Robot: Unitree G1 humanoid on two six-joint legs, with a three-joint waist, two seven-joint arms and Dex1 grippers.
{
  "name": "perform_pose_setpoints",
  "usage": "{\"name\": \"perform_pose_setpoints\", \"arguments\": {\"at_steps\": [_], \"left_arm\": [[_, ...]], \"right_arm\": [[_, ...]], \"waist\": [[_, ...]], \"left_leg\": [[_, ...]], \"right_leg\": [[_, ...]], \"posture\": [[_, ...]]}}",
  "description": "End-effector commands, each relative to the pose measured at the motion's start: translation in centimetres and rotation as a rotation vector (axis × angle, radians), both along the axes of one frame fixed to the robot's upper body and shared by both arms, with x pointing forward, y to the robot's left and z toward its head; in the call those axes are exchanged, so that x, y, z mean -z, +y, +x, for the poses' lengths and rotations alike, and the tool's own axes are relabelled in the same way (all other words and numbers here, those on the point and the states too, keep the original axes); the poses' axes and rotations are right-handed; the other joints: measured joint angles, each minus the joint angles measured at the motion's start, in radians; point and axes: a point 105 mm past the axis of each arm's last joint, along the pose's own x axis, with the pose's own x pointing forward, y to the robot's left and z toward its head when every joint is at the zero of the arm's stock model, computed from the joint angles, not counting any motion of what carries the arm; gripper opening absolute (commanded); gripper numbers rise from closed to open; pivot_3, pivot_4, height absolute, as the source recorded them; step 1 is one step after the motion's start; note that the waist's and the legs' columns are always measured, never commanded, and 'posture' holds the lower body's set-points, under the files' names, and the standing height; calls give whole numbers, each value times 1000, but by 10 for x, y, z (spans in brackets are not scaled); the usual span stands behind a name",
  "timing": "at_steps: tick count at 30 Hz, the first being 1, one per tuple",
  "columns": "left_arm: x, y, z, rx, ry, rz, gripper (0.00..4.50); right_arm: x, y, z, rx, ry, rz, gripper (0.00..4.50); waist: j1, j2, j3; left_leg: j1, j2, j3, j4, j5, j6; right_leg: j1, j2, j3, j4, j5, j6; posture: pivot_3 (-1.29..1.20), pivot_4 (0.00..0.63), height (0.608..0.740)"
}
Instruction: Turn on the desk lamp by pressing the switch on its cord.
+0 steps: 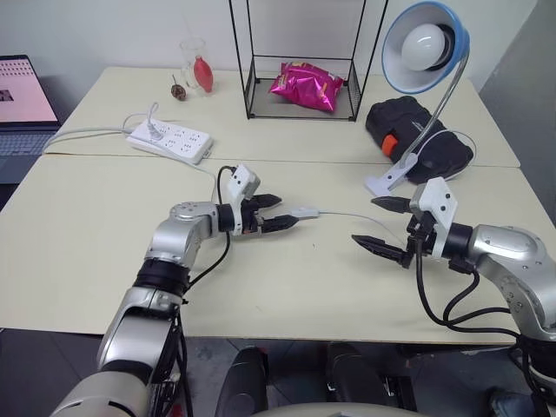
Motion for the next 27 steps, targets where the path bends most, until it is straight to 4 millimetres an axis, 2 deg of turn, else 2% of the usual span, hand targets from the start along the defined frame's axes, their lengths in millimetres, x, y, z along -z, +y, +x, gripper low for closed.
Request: {"name": "perform_pose_setpoints", "arguments": {"at_steps": [1, 8, 18, 19, 20, 25, 27], "left_arm": [[-1, -8, 3, 44, 2, 6, 4491], [4, -16, 4, 73, 51, 9, 4491], [12, -21, 0, 108, 42, 58, 2701], [12, -21, 0, 107, 40, 59, 2319], [12, -21, 1, 102, 33, 59, 2244], [12, -20, 3, 87, 8, 69, 1206], [12, -19, 3, 84, -5, 74, 1093]], "right_arm": [[-14, 3, -7, -7, -52, 3, 4500], [-16, 5, -13, -5, -48, 1, 4500], [-16, 8, -14, -10, -47, 1, 4500], [-16, 8, -14, -10, -47, 0, 4500], [-16, 8, -13, -10, -48, 0, 4500], [-15, 8, -13, -12, -48, -1, 4500], [-15, 8, -13, -12, -47, -1, 4500]], "waist": [[-1, 0, 0], [2, 0, 0], [2, 0, 0], [2, 0, 0], [2, 0, 0], [2, 0, 0], [2, 0, 0]], "left_leg": [[0, 0, 0, 0, 0, 0], [0, 0, 0, 0, 0, 0], [0, 0, 0, 0, 0, 0], [0, 0, 0, 0, 0, 0], [0, 0, 0, 0, 0, 0], [0, 0, 0, 0, 0, 0], [0, 0, 0, 0, 0, 0]], "right_leg": [[0, 0, 0, 0, 0, 0], [0, 0, 0, 0, 0, 0], [0, 0, 0, 0, 0, 0], [0, 0, 0, 0, 0, 0], [0, 0, 0, 0, 0, 0], [0, 0, 0, 0, 0, 1], [0, 0, 0, 0, 0, 1]], "posture": [[0, 150, 740], [0, 150, 740], [0, 150, 740], [0, 150, 740], [0, 150, 740], [0, 150, 740], [0, 150, 740]]}}
